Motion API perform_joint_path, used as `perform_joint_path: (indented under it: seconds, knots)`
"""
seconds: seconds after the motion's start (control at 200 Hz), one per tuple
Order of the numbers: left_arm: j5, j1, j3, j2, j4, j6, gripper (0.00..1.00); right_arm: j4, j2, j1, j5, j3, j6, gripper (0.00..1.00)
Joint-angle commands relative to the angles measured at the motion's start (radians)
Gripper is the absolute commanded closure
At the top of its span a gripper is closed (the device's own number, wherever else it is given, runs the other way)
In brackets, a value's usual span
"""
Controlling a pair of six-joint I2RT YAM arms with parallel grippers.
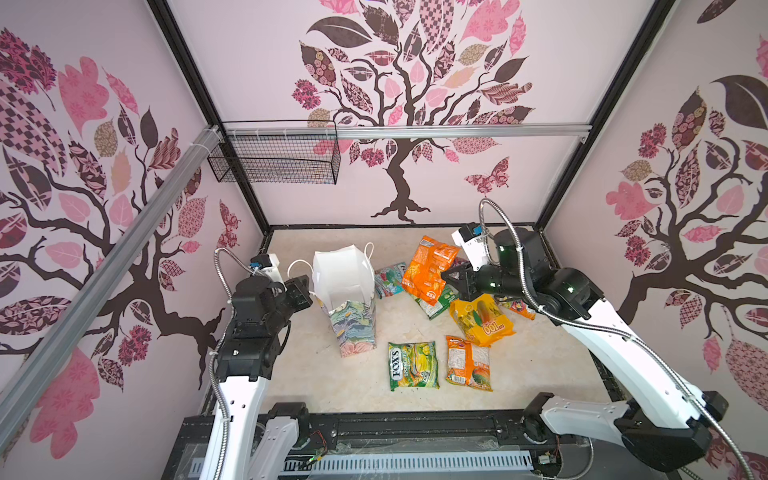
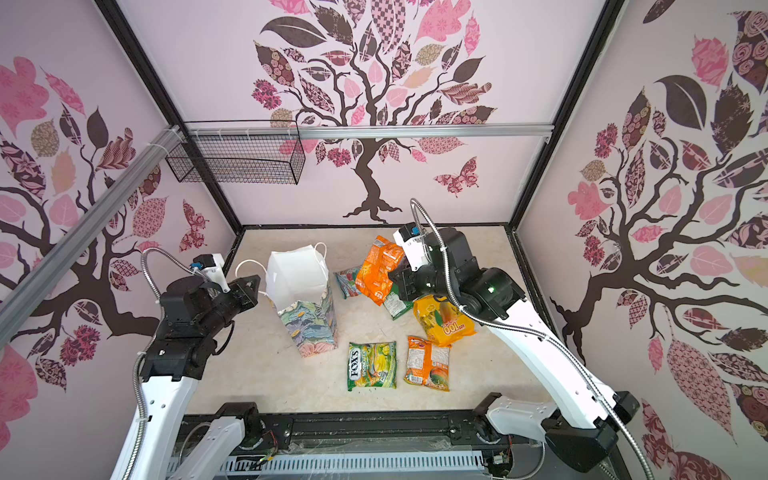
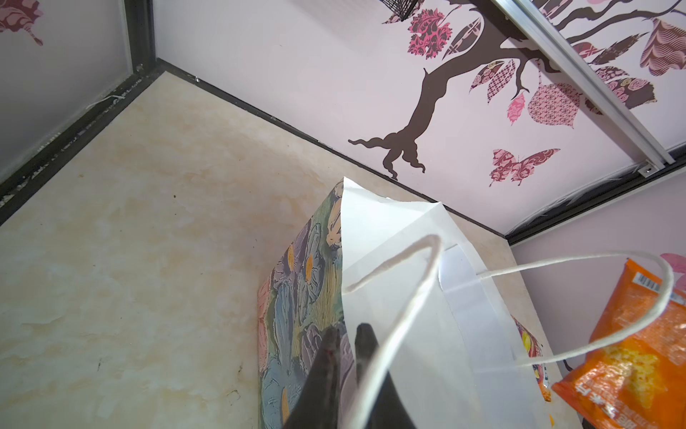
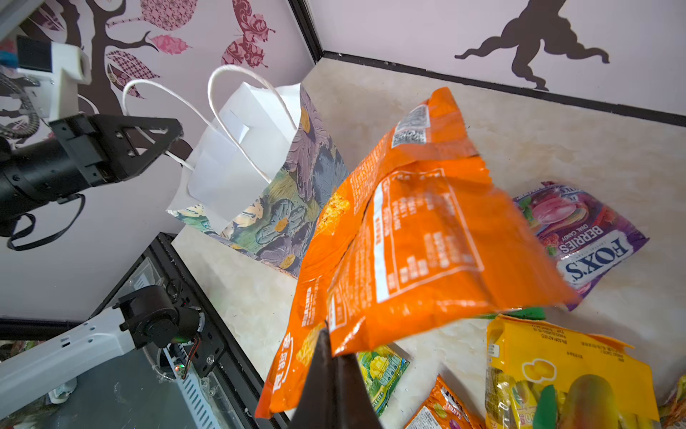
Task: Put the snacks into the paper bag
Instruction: 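Carry the orange chip bag with the right gripper over the paper bag opening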
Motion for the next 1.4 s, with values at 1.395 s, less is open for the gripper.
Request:
perform_joint_path:
  seconds: [1.395]
  knots:
    - [0.034, -0.007, -0.04, -0.019, 0.037, 0.015, 0.94, -0.342, 0.673, 0.519, 0.682, 0.991, -0.043, 1.0]
